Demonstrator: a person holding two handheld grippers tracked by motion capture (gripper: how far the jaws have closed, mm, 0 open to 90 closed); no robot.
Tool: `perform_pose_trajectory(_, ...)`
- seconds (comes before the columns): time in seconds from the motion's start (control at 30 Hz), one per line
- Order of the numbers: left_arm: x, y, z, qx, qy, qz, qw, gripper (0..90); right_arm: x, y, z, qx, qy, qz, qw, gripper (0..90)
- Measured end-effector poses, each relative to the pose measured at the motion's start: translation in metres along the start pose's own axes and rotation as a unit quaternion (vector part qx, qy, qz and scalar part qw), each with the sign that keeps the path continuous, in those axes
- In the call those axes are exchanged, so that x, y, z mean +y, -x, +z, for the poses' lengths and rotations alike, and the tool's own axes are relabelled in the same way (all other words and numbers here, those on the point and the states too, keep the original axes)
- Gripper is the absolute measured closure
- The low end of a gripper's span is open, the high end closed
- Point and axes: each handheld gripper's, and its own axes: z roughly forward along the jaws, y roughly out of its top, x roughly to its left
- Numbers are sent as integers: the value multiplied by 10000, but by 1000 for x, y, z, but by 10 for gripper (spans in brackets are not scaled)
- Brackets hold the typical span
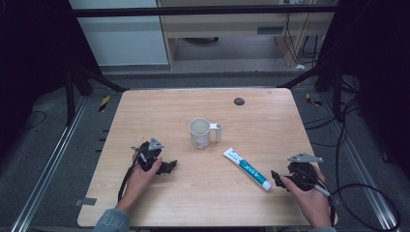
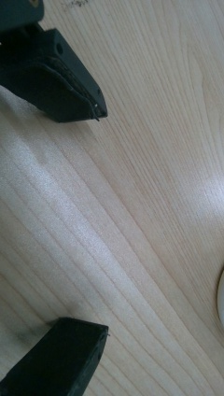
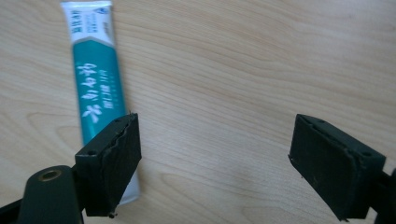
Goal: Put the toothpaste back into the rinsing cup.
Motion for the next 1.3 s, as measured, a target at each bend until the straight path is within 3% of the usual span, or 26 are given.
perform_pose_trajectory(0.23,0,0,1,-3,13,-35,10000,0,19,-20,-7,200,-394,-526,9976,178)
perform_pose_trajectory(0.63,1,0,1,-6,12,-32,10000,0,46,-36,-8,636,-535,-745,9938,298)
perform_pose_trajectory(0.83,1,0,1,-14,21,-38,10000,0,60,-45,-8,698,-544,-840,9925,325)
perform_pose_trajectory(0.87,1,0,1,-16,19,-32,10000,0,65,-47,-8,739,-605,-895,9914,374)
perform_pose_trajectory(1.07,1,-1,1,-21,21,-12,10000,0,78,-54,-6,691,-568,-974,9912,387)
perform_pose_trajectory(1.3,2,-1,2,-31,11,12,10000,0,88,-57,-6,697,-746,-1001,9897,342)
